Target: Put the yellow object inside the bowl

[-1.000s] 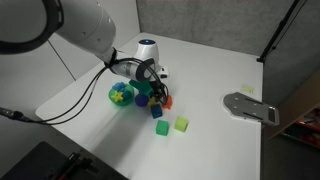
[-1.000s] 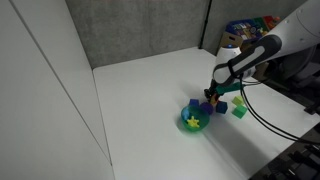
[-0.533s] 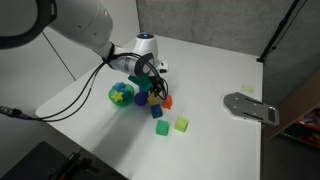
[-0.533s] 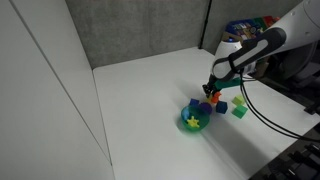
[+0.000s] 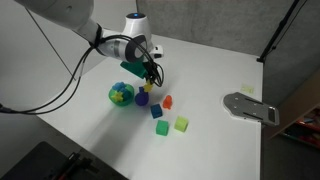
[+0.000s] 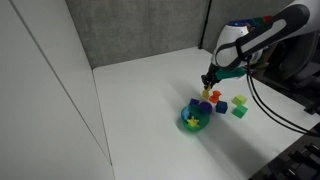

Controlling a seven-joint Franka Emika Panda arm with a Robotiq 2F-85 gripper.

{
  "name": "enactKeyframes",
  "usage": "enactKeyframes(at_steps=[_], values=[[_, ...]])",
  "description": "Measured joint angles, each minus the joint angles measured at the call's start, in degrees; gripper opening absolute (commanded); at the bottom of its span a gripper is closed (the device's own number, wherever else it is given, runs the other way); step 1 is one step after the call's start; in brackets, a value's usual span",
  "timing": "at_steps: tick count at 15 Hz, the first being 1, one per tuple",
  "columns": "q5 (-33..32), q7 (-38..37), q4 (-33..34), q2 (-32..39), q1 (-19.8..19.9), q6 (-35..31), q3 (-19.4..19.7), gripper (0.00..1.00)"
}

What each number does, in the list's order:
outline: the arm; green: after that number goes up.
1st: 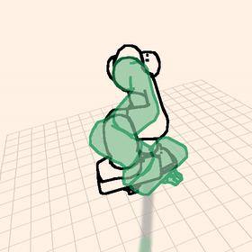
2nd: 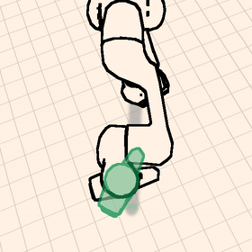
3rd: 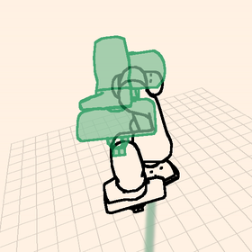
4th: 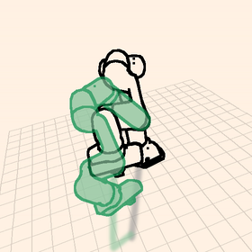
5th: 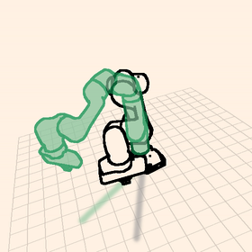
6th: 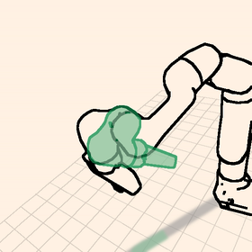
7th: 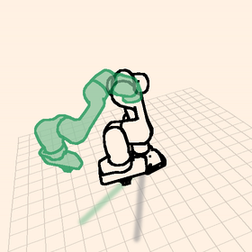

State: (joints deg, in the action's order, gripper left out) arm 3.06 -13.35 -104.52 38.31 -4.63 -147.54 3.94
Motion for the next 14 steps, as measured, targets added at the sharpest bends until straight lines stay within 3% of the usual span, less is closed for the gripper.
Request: enactKeyframes(at_steps=[9, 14], values=[[-0.6, 0.6, -13.0, -11.6, -2.4, 0.0, -3.4, 0.1], [-1.6, 0.9, -17.8, -13.1, -4.3, -2.4, -5.0, 0.1]])
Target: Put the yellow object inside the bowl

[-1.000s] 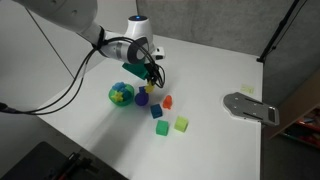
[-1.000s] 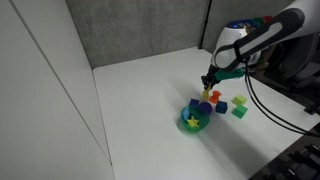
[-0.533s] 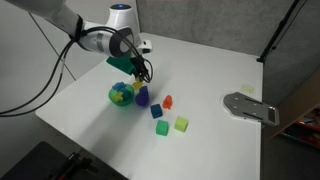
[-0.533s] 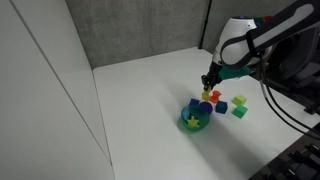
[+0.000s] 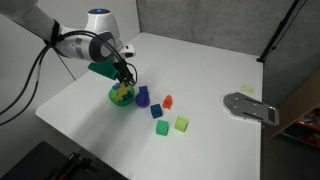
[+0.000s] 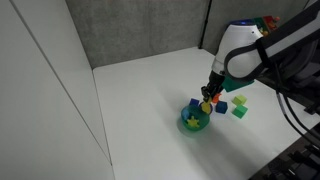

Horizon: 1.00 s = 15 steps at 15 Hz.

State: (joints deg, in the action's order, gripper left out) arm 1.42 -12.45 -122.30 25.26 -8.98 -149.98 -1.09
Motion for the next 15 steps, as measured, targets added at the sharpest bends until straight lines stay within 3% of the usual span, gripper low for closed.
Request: enactKeyframes(at_steps=[4, 5, 6, 11, 12, 15], values=[[-2.1, 0.0, -1.3, 1.3, -2.0, -4.0, 0.0, 0.1], [-2.5, 0.0, -1.3, 1.8, -2.4, -4.5, 0.0, 0.47], [-3.0, -0.1, -1.3, 2.3, -2.8, -5.1, 0.2, 0.58], [-4.3, -0.3, -1.2, 3.8, -4.0, -6.4, 1.5, 0.95], [-4.3, -0.3, -1.2, 3.8, -4.0, -6.4, 1.6, 1.0], [-4.2, -0.3, -1.0, 3.5, -3.8, -6.3, 1.8, 1.0]])
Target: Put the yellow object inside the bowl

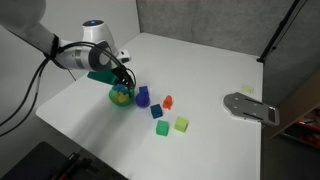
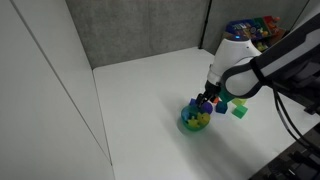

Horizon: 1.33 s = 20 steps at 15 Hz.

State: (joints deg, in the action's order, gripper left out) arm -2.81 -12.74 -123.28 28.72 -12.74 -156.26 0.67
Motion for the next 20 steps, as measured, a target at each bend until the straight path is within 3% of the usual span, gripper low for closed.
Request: enactKeyframes(at_steps=[4, 12, 20], values=[[0.1, 0.0, 0.0, -2.6, 1.6, 3.5, 0.5, 1.0], [0.0, 0.6, 0.0, -12.8, 6.7, 21.3, 2.0, 1.0], [0.0, 9.0, -3.0, -24.0, 11.4, 33.9, 2.0, 1.0]])
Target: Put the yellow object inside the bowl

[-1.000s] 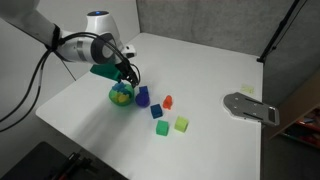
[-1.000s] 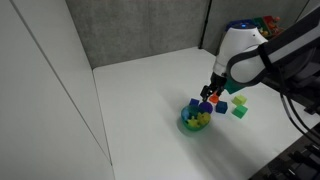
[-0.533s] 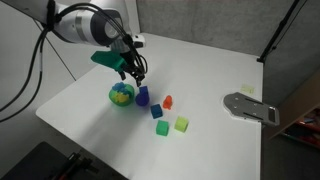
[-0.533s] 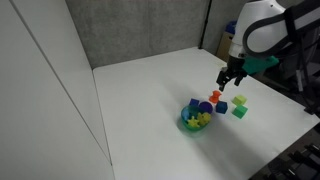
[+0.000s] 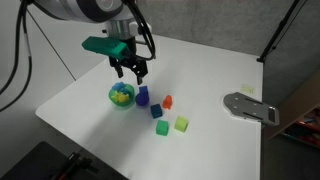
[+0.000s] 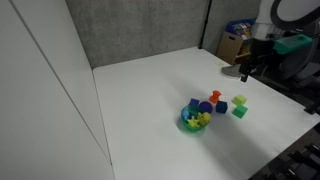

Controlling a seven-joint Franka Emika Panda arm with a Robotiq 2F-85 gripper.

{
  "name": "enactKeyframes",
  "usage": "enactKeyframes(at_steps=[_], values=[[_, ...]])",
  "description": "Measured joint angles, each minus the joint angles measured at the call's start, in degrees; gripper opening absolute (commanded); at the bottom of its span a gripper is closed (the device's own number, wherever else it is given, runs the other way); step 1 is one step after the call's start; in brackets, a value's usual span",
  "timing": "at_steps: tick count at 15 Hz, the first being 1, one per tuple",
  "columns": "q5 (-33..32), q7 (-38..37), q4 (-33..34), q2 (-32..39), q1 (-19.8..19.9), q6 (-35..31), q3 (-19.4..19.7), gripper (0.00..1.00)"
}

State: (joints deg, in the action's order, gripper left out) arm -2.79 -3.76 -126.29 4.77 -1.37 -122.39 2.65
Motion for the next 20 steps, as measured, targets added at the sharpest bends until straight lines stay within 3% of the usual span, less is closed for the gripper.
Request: enactKeyframes(at_steps=[9, 15, 20], values=[[0.6, 1.0, -2.4, -13.6, 2.3, 8.8, 0.1, 1.0], [1.3, -2.8, -2.4, -20.1, 2.3, 9.4, -0.4, 1.0], [1.9, -3.3, -2.5, -21.2, 2.3, 9.4, -0.9, 1.0]])
